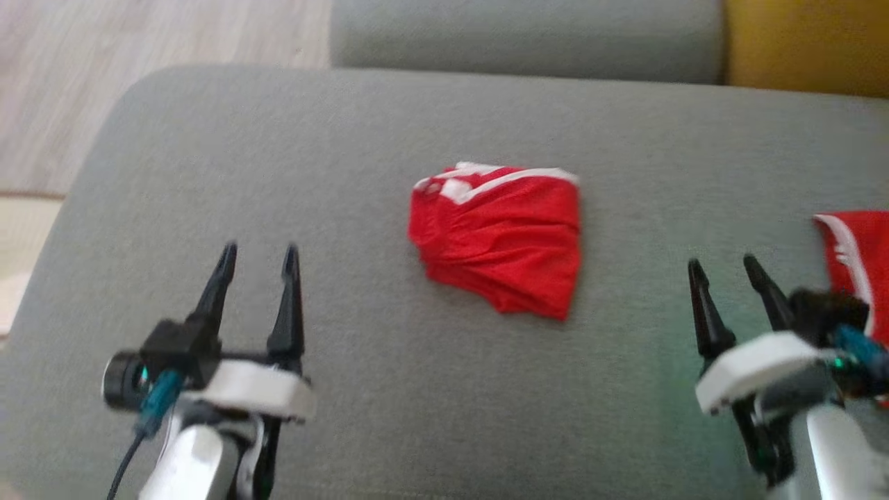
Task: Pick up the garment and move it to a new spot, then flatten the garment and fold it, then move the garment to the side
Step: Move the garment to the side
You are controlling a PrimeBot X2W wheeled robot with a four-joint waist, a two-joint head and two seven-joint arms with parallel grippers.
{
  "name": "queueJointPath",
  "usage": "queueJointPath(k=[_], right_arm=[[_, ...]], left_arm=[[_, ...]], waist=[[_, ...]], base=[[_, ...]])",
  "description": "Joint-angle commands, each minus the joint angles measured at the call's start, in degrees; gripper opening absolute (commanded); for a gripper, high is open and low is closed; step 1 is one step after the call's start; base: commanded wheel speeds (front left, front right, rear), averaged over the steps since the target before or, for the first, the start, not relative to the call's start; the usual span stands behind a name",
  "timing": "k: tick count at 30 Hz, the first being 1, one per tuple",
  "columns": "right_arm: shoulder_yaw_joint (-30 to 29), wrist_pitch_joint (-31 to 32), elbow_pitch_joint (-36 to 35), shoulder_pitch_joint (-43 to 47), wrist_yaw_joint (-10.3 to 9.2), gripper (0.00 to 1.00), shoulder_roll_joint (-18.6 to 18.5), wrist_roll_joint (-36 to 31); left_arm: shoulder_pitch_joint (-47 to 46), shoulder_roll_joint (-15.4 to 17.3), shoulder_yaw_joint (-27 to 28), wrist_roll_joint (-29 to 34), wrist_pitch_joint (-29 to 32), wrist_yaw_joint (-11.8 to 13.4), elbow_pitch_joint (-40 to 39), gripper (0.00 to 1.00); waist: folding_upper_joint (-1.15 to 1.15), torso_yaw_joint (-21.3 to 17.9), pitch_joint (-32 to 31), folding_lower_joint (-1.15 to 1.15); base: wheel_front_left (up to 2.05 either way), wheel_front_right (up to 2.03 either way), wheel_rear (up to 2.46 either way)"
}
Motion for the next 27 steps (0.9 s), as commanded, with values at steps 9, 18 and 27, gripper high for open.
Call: queueJointPath(k=[9, 18, 27], right_arm=[[4.7, -3.4, 20.6, -17.3, 0.39, 1.0, 0.3, 1.4], [7.0, -4.0, 35.0, -23.1, 0.39, 1.0, 0.8, 3.7], [11.7, -6.0, 40.7, -25.7, 0.39, 0.0, 0.9, 7.0]], left_arm=[[-9.0, -3.0, 1.4, 0.7, -3.3, -1.2, 0.4, 1.0], [-9.3, -4.3, 2.2, 2.2, -3.6, -2.2, 0.0, 1.0], [-7.8, -5.1, 3.7, 3.6, -3.7, -3.4, -0.2, 1.0]], waist=[[0.0, 9.5, 7.1, -0.01], [0.0, 11.4, 7.6, -0.01], [0.0, 9.3, 6.9, -0.01]], base=[[0.0, 0.0, 0.0], [0.0, 0.0, 0.0], [0.0, 0.0, 0.0]])
